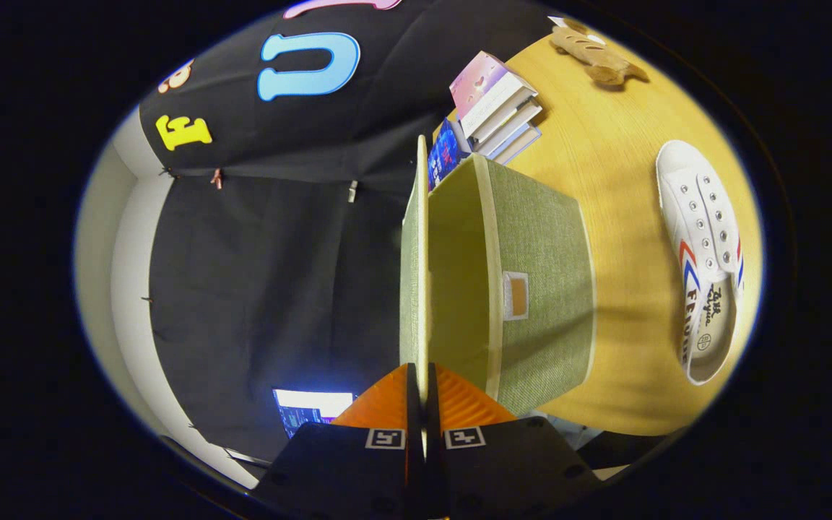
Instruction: Open the storage box then place both shoes into the box .Put the left shoe in first, then the right shoe, with the right side of both shoes facing outward in a uniform manner.
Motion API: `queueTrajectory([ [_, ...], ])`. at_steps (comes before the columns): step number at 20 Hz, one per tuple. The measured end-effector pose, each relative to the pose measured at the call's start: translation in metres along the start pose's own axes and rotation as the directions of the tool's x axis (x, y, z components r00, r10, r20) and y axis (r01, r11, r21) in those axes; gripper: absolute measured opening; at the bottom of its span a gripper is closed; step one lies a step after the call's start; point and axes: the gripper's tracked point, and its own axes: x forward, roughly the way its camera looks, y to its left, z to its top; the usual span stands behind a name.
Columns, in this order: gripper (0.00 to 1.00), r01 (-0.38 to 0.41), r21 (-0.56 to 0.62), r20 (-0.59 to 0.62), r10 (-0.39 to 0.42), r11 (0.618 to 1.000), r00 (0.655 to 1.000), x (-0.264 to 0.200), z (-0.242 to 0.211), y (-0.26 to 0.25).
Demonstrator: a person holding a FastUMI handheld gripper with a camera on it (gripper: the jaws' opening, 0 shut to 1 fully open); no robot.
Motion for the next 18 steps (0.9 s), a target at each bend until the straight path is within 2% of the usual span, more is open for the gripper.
queueTrajectory([
  [2,0.05,0.032,-0.017,-0.002,-0.032,0.999,0.999,-0.002,0.0,0.007],
  [6,0.05,0.005,-0.033,0.038,-0.003,0.999,0.999,-0.007,0.004,0.047],
  [11,0.05,0.02,-0.123,0.069,-0.012,0.992,0.998,0.001,0.013,0.089],
  [14,0.06,0.001,-0.145,0.08,0.011,0.989,0.997,0.016,0.018,0.12],
  [18,0.07,0.014,-0.203,0.06,-0.002,0.979,0.998,0.046,0.011,0.148],
])
